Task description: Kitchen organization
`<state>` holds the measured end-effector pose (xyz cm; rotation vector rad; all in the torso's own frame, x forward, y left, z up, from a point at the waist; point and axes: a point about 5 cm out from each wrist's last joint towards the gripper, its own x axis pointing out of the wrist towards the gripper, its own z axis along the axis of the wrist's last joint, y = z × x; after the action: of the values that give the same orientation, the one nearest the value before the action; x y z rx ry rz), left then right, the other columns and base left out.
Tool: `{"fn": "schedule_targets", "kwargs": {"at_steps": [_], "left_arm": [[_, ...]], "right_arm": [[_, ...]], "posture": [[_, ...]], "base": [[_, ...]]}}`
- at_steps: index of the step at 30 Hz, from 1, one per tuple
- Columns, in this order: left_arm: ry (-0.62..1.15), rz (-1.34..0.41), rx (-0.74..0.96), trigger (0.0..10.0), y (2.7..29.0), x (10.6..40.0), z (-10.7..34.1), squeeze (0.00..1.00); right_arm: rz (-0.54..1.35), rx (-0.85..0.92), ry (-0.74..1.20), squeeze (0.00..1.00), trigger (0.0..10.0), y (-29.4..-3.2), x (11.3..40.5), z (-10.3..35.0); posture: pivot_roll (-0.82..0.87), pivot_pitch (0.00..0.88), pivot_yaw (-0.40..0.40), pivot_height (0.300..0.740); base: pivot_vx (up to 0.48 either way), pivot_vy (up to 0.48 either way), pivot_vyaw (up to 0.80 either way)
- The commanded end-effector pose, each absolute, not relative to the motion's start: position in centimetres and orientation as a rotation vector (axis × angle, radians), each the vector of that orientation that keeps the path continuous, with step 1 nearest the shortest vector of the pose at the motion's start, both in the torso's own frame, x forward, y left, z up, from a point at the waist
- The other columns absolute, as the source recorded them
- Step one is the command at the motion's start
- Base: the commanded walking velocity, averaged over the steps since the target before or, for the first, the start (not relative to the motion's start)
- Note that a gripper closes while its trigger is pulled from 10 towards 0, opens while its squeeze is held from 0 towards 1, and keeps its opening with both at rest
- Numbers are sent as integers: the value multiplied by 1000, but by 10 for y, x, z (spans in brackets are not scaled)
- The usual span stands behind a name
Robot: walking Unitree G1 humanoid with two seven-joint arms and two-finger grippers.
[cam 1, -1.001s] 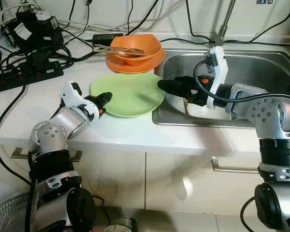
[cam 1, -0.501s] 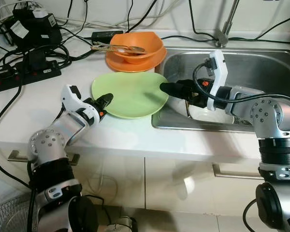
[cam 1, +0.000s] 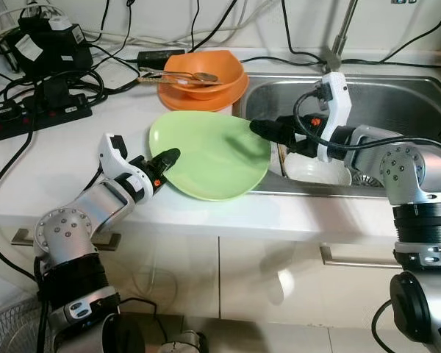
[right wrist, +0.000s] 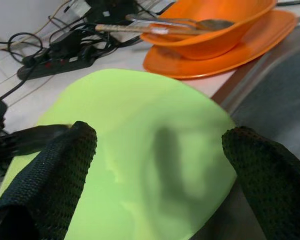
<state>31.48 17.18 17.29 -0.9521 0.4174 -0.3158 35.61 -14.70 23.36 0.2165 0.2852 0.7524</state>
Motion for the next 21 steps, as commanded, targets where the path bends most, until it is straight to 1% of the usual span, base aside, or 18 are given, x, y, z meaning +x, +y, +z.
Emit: {"fn": "schedule_targets", "kwargs": {"at_steps": [1,4,5,6,10,14,18,21], "left_arm": [[433,-350,-926,0,168,311,172,0],[375,-443,-937,0,163,311,181,0],[375,-443,-937,0,163,311,181,0],[318,-490,-957,0,162,315,189,0],[234,-544,-999,0,161,323,203,0],[202,-586,-1016,0,158,325,211,0],[127,-694,-1044,0,154,328,229,0],[99,-726,-1050,0,154,330,235,0]], "right_arm": [[721,209,240,0,10000,-152,360,244],[704,217,208,0,10000,-157,362,249],[704,217,208,0,10000,-157,362,249],[703,225,190,0,10000,-158,363,253],[704,249,158,0,10000,-160,365,260],[712,269,135,0,10000,-162,366,264],[783,350,60,0,10000,-166,365,277],[805,376,43,0,10000,-168,364,279]], "posture": [[93,33,56,740],[90,30,52,740],[90,30,52,740],[82,26,49,740],[77,25,46,740],[74,24,40,740],[64,23,37,740],[62,24,35,740]], "base": [[0,0,0],[0,0,0],[0,0,0],[0,0,0],[0,0,0],[0,0,0],[0,0,0],[0,0,0]]}}
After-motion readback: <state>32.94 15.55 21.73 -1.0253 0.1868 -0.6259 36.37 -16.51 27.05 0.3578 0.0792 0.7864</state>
